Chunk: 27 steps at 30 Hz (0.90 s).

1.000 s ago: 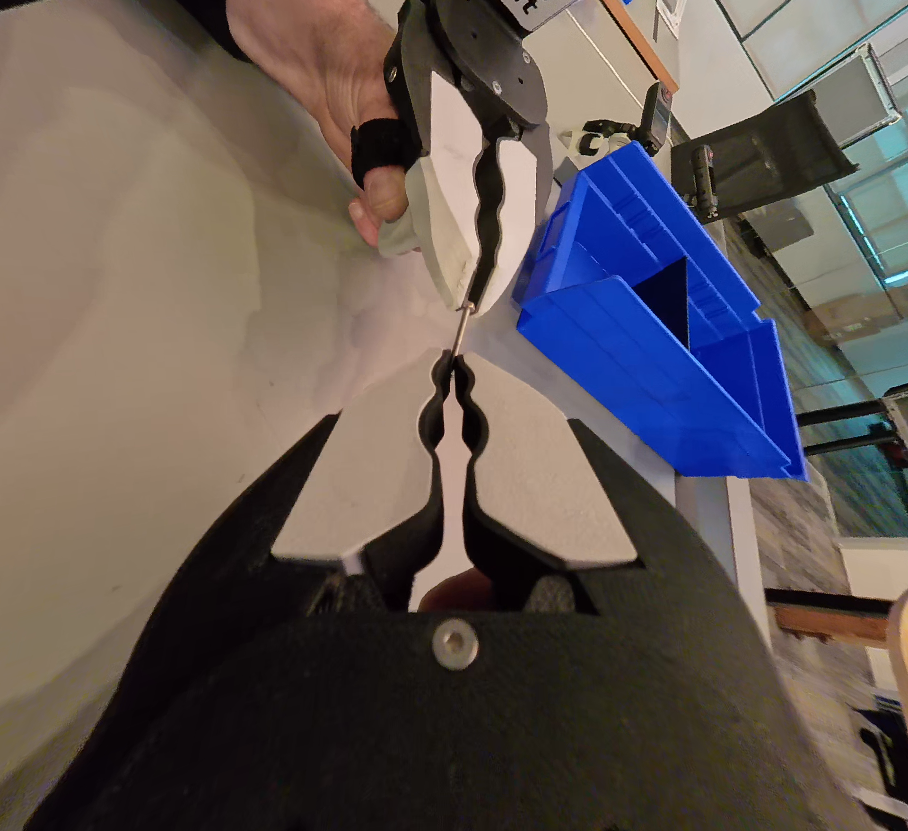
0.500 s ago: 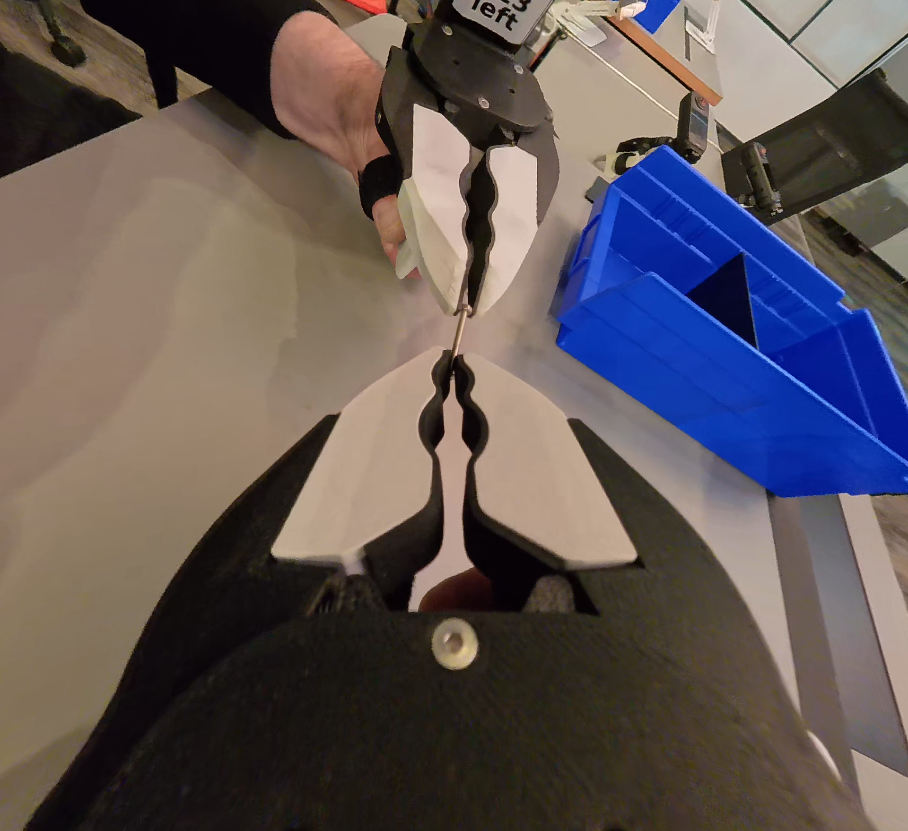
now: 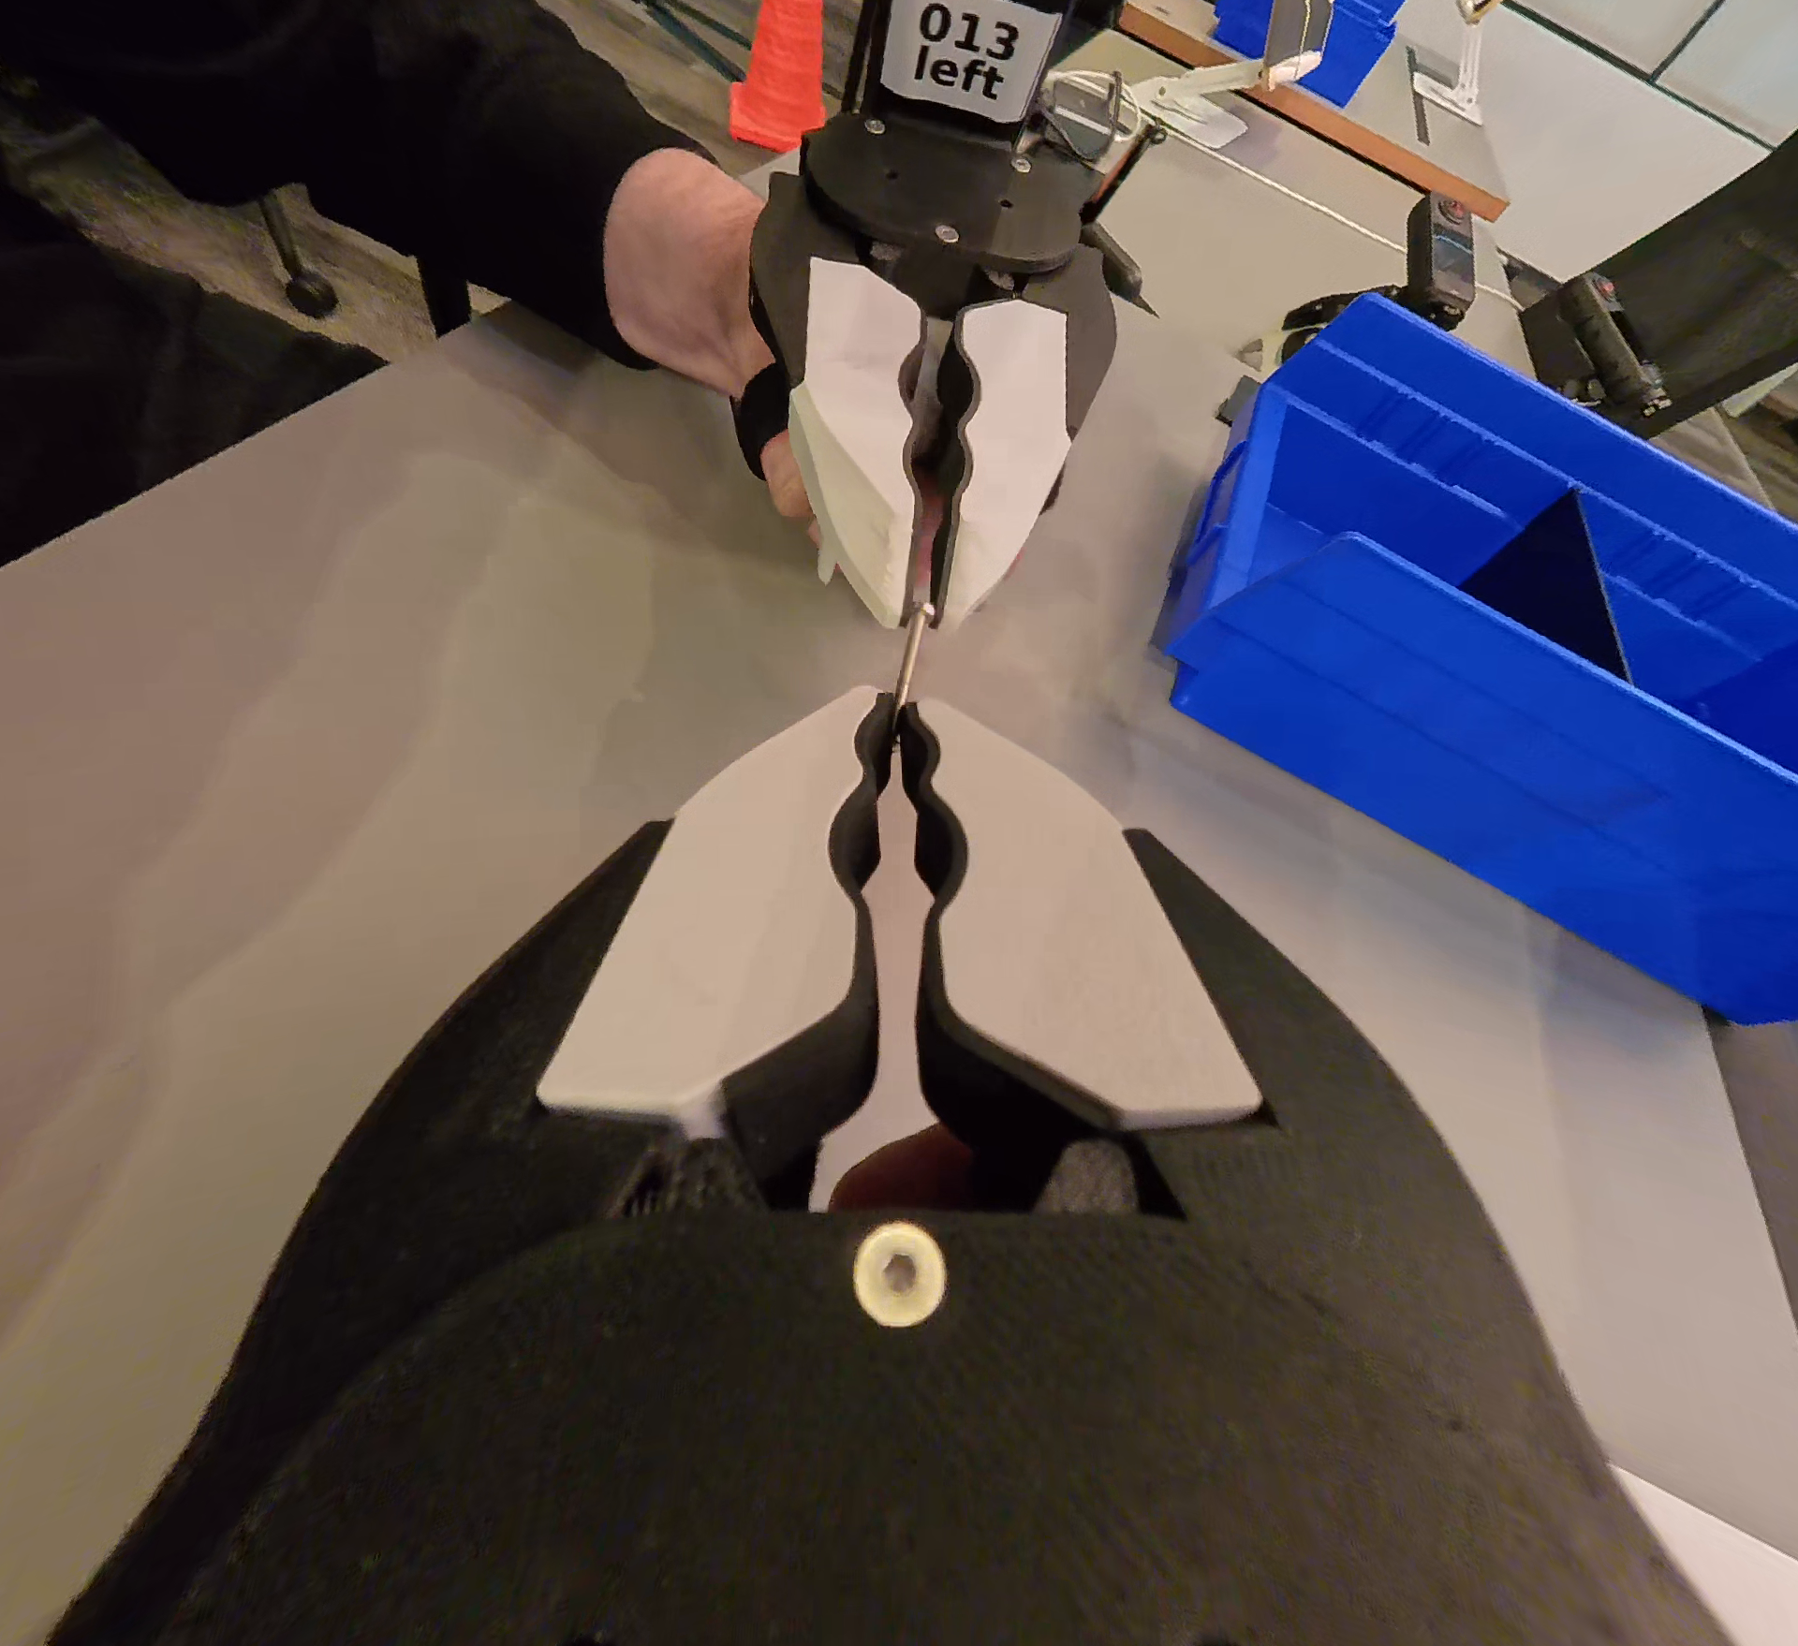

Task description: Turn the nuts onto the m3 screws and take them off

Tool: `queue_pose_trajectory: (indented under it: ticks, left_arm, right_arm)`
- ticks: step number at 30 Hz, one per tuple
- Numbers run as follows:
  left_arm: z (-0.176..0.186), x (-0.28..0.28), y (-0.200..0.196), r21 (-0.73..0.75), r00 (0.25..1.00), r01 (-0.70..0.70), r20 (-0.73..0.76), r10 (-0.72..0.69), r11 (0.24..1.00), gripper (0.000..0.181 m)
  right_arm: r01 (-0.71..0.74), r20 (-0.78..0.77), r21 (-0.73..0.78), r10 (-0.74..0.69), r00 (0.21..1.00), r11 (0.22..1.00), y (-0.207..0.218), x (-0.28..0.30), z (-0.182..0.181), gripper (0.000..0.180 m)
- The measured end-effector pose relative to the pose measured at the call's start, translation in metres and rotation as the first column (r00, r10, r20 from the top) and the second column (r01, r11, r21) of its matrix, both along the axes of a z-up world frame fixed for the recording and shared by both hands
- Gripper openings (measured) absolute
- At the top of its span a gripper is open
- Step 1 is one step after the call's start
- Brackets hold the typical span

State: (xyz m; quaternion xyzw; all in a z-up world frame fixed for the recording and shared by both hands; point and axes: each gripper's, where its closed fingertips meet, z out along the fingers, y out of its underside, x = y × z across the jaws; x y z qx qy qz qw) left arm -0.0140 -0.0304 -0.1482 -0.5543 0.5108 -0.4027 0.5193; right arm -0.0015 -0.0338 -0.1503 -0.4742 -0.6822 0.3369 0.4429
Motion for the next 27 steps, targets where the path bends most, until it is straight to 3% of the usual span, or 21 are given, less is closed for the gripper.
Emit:
queue_pose_trajectory:
  ticks: [1, 27]
  left_arm:
    - [0.001, 0.000, -0.001, 0.003, 1.000, 0.004, 0.005, -0.004, 1.000, 0.004]
    - [0.004, 0.001, -0.011, 0.103, 0.999, 0.042, -0.004, -0.042, 0.994, 0.004]
  right_arm:
    - [-0.004, -0.006, -0.012, 0.004, 1.000, 1.000, -0.001, 0.000, 0.000, 0.002]
    - [-0.082, -0.042, -0.177, 0.076, 0.996, 0.981, -0.010, 0.000, 0.000, 0.002]
